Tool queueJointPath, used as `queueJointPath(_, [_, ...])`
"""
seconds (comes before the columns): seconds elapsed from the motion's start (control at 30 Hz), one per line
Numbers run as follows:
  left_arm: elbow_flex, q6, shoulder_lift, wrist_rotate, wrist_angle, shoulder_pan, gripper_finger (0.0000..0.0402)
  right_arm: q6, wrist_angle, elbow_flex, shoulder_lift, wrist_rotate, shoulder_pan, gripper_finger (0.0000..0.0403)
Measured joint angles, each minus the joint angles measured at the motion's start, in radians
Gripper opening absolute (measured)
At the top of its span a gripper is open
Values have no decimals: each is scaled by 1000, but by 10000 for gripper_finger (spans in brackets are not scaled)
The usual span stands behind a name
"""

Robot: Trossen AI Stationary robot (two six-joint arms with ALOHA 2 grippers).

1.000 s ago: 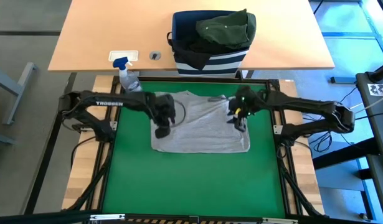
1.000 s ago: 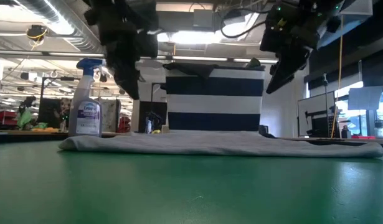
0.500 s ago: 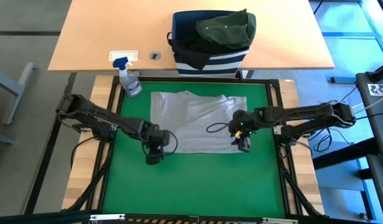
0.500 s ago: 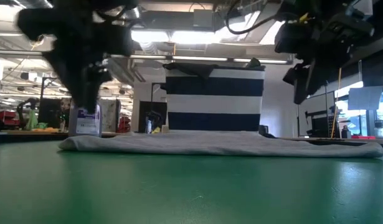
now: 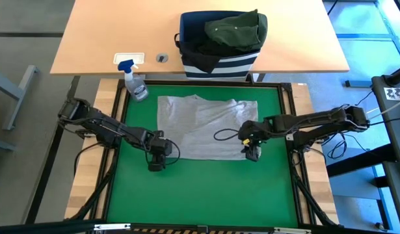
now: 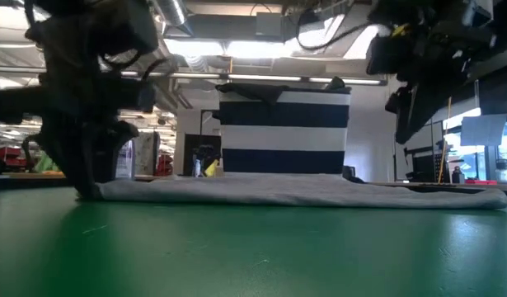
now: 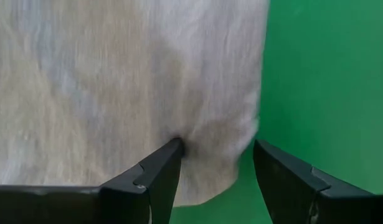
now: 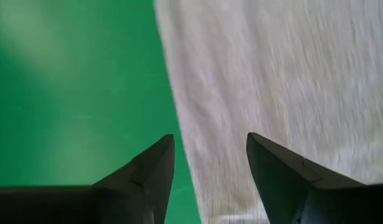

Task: Fold Laundry from Bin
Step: Fold the gray shirt

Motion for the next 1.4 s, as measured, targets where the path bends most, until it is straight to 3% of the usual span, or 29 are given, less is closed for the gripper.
queueJointPath(0.13, [-29, 18, -4, -14, 23, -1, 167, 0, -92, 0, 35, 7, 21, 220])
queueJointPath(0.33, [-40, 12, -3, -27, 56, 0, 65, -1, -128, -1, 92, 2, 108, 227])
queueJointPath(0.43, [-41, -6, -3, -48, 65, 0, 16, -4, -125, -1, 127, 103, 161, 227])
queueJointPath(0.57, [-41, -7, -2, -54, 79, 0, 13, -4, -121, -1, 190, 197, 203, 227])
queueJointPath(0.83, [-42, -8, -1, -53, 86, 0, 9, -21, -37, -66, 283, 197, 207, 222])
queueJointPath(0.97, [-42, -8, -1, -51, 85, -7, 9, -27, -25, -78, 287, 197, 208, 180])
queueJointPath(1.3, [-42, -39, 0, -66, 87, -60, 9, -25, -20, -80, 290, 211, 207, 18])
queueJointPath(1.4, [-42, -81, 0, -71, 87, -78, 9, -27, -19, -80, 290, 212, 207, 9])
